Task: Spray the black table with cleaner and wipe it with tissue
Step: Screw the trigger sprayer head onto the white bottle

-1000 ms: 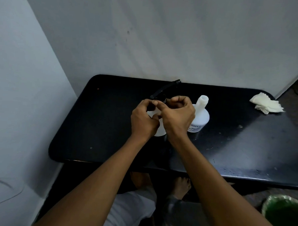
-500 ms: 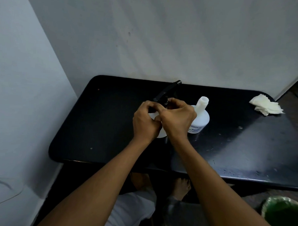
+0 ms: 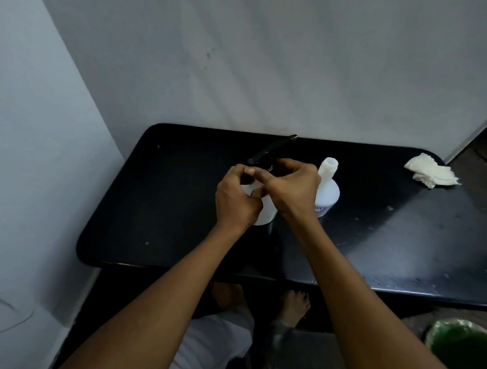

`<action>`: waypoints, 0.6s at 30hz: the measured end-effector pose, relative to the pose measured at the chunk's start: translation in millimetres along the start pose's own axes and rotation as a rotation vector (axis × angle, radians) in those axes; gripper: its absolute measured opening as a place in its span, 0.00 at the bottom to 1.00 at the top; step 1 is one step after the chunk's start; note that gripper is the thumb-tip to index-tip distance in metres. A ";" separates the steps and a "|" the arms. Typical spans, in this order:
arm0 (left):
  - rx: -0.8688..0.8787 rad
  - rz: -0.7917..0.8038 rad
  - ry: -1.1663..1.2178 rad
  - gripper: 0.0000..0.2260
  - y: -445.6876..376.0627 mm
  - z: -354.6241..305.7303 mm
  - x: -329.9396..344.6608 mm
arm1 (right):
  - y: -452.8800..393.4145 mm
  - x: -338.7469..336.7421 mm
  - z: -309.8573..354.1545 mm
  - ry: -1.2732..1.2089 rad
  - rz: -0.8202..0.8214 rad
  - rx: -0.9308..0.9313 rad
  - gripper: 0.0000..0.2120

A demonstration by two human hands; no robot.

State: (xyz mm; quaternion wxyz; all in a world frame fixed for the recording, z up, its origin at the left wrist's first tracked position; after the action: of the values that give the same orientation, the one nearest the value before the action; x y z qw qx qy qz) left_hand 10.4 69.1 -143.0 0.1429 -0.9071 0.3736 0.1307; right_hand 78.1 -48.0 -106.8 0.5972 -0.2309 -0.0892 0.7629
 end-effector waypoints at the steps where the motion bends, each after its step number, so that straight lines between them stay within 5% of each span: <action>1: -0.009 0.000 -0.005 0.11 -0.5 0.9 0.1 | -0.5 1.4 -0.5 -0.016 0.032 -0.004 0.08; 4: -0.029 -0.003 0.000 0.10 -1.5 2.3 0.1 | -0.7 7.5 -0.7 -0.101 0.179 0.002 0.03; 8: -0.018 -0.001 0.007 0.09 0.2 0.1 0.0 | -2.0 3.9 -2.8 -0.064 0.117 0.017 0.19; 12: -0.003 0.003 -0.011 0.11 1.8 -1.8 0.8 | 0.3 1.3 -3.8 0.026 0.011 0.031 0.19; 18: -0.034 0.002 -0.002 0.11 0.9 0.0 1.2 | -1.8 5.0 -8.1 -0.084 0.137 0.050 0.15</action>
State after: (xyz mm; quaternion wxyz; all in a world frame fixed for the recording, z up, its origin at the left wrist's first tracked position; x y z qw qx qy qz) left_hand 10.6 67.8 -143.6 0.1277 -0.9089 0.3723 0.1381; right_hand 82.5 -43.9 -114.4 0.5449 -0.1895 -0.0792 0.8129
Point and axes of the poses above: each hand's wrist, its own y-axis away from the middle knuckle, its own x-axis out of the palm, z = x × y, the point moved 7 cm from there along -y, towards the middle knuckle, and after that the axes turned 9 degrees about -x, right-handed, at the moved point
